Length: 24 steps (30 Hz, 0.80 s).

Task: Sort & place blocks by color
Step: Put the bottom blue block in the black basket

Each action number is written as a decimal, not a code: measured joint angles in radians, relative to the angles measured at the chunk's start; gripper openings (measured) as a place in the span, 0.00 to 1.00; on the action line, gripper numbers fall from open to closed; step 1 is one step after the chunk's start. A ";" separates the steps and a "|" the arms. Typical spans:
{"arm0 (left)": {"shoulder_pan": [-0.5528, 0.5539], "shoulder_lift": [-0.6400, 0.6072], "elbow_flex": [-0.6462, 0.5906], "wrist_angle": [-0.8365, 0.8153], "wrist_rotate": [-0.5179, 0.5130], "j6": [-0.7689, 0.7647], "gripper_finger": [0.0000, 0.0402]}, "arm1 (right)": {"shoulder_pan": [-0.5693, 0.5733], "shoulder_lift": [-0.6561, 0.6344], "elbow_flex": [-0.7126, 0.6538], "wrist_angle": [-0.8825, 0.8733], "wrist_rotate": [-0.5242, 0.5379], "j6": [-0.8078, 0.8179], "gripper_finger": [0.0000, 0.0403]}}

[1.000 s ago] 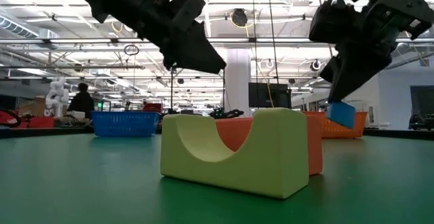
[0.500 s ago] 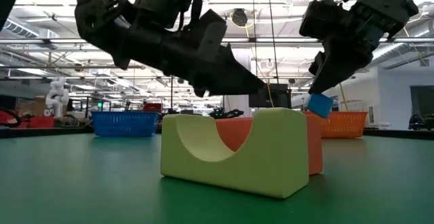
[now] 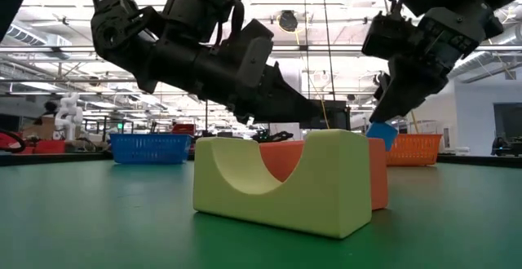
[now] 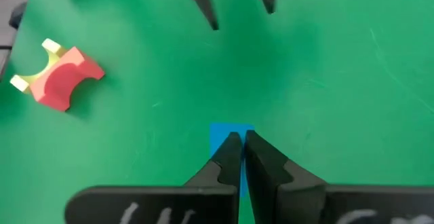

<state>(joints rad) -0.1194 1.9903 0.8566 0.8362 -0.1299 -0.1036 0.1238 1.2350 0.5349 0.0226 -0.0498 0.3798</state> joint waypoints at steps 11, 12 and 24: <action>-0.001 0.000 0.000 -0.026 0.053 -0.015 0.39 | 0.000 0.010 -0.050 0.139 0.027 0.024 0.00; -0.002 0.000 0.000 -0.032 0.055 -0.016 0.40 | 0.000 0.016 -0.050 0.153 0.027 0.024 0.00; 0.000 0.000 0.122 -0.226 0.037 -0.046 0.71 | 0.000 0.138 -0.050 0.267 0.027 0.020 0.00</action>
<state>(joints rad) -0.1191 1.9899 0.9782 0.6106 -0.0929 -0.1491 0.1238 1.3725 0.4850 0.2897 -0.0225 0.4000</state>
